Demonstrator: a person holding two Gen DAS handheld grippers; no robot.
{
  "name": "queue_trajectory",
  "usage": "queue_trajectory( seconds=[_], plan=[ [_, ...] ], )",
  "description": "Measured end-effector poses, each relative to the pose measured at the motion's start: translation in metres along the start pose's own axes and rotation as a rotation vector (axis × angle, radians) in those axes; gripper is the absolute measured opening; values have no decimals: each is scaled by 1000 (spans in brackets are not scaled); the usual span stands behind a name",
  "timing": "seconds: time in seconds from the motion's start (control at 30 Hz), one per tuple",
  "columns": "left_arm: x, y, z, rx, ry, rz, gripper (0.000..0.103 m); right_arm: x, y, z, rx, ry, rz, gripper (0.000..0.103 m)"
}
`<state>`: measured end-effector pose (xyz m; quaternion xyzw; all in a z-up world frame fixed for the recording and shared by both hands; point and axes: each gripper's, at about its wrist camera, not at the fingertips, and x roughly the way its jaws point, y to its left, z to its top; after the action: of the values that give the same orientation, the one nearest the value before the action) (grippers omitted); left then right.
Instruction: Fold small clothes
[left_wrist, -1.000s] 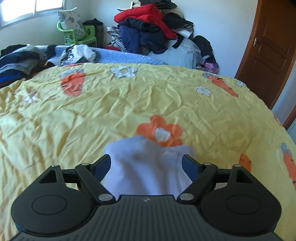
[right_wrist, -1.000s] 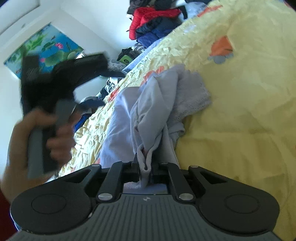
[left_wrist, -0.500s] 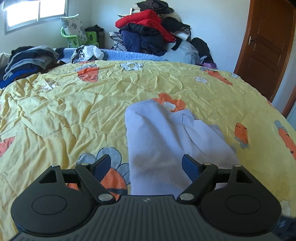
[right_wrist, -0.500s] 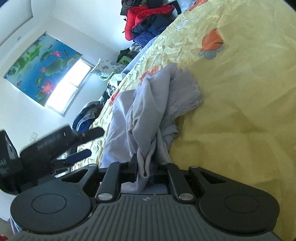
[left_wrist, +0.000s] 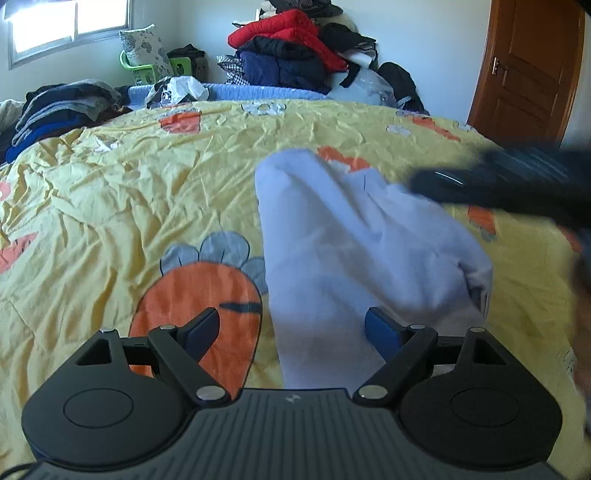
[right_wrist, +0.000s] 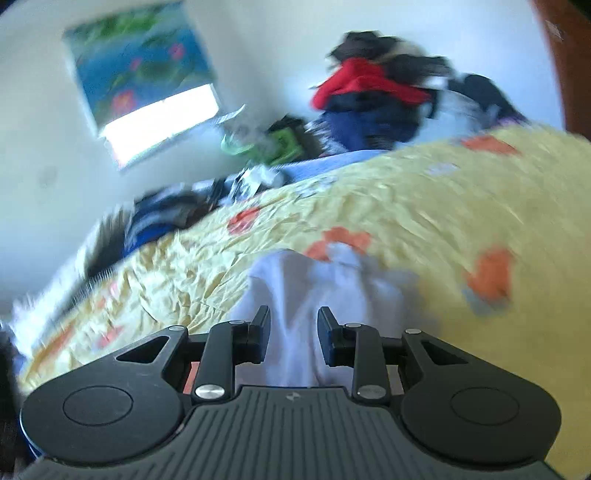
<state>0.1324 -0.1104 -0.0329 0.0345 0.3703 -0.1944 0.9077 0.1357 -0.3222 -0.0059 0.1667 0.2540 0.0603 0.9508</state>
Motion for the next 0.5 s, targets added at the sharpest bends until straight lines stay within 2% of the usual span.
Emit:
queue_trajectory(
  seconds=[0.07,0.13,0.17,0.2,0.27,0.33,0.4,0.5],
  plan=[
    [2,2,-4,-14,9,-5,87,40,13,18,-59,93,16,36],
    [3,2,-8,-18,14,-5,88,80,13,31,-40,187,40,38],
    [2,2,-9,-17,13,-4,88,96,12,32,-31,233,40,36],
    [1,2,-10,-13,10,-3,88,110,10,32,-23,257,9,36],
    [1,1,-11,0,7,0,88,129,5,31,-45,255,-108,32],
    [1,2,-12,-3,7,-2,89,129,-1,35,-19,213,-179,33],
    [2,3,-12,-7,7,-6,90,111,-1,37,10,156,-168,38],
    [2,3,-12,-13,6,-11,90,75,9,28,-61,86,-146,42]
  ],
)
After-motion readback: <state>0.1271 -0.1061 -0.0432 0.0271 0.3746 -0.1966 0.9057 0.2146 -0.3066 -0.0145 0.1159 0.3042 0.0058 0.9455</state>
